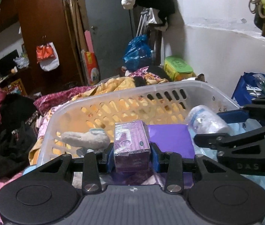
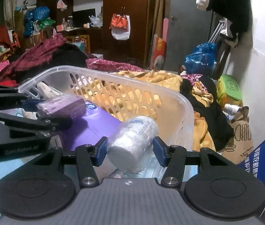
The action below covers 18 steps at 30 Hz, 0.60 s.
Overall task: Organize objects
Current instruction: 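Lift the white roll with right while left lifts the small purple box, carry to basket, then open both grippers to drop the roll and purple box into the basket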
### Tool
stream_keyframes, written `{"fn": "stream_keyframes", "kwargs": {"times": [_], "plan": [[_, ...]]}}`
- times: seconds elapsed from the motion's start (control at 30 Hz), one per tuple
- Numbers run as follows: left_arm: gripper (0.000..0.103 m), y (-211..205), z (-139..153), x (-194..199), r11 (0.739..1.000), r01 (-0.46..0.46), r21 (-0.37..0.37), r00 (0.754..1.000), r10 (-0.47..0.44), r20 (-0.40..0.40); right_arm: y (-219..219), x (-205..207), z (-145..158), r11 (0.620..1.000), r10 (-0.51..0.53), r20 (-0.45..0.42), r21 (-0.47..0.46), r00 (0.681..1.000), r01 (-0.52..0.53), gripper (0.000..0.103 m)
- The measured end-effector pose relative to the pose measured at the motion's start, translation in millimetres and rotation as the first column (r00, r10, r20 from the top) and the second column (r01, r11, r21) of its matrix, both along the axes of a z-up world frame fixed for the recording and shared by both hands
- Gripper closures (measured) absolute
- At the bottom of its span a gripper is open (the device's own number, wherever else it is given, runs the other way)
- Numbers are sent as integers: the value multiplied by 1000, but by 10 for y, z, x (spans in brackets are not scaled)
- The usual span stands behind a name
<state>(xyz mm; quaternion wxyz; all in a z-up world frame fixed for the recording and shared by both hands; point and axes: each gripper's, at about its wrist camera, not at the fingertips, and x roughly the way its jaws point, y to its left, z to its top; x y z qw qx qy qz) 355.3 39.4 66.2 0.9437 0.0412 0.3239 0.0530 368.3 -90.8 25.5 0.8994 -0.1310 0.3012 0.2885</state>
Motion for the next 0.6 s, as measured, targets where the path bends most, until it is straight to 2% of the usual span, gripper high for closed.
{"fn": "stream_keyframes", "kwargs": {"times": [0.1, 0.2, 0.3, 0.37, 0.4, 0.47, 0.5, 0.53, 0.57, 0.6], "plan": [[59, 36, -14, 17, 1000, -4, -11, 1000, 3, -9, 42, 44, 11, 1000, 2, -14, -15, 1000, -2, 46], [57, 29, -50, 22, 1000, -9, 8, 1000, 9, -24, 54, 114, 8, 1000, 5, -23, -20, 1000, -6, 45], [52, 30, -50, 25, 1000, -2, 6, 1000, 3, -16, 65, 112, -2, 1000, 3, -16, -28, 1000, -4, 44], [39, 42, -42, 0, 1000, 2, -1, 1000, -2, 0, 57, 138, 7, 1000, 8, -18, -16, 1000, -9, 40], [38, 43, -35, -16, 1000, -5, 8, 1000, 5, 7, 51, 128, 13, 1000, 6, -15, -10, 1000, -6, 39], [35, 66, -19, -67, 1000, -7, -3, 1000, 7, 22, 31, 109, 30, 1000, 7, 0, -6, 1000, -7, 33], [34, 81, -2, -105, 1000, -8, -11, 1000, 8, 28, 16, 97, 50, 1000, 0, 13, -4, 1000, 0, 25], [30, 84, 30, -172, 1000, -7, -14, 999, 8, 44, -2, 69, 73, 1000, -5, 31, 2, 1000, 5, 17], [24, 79, 65, -230, 1000, -7, -9, 998, 7, 61, -39, 25, 98, 1000, -5, 56, 15, 998, 4, 15], [22, 74, 113, -304, 1000, -4, -1, 997, 4, 81, -91, -25, 131, 999, 1, 78, 39, 997, -4, 10]]}}
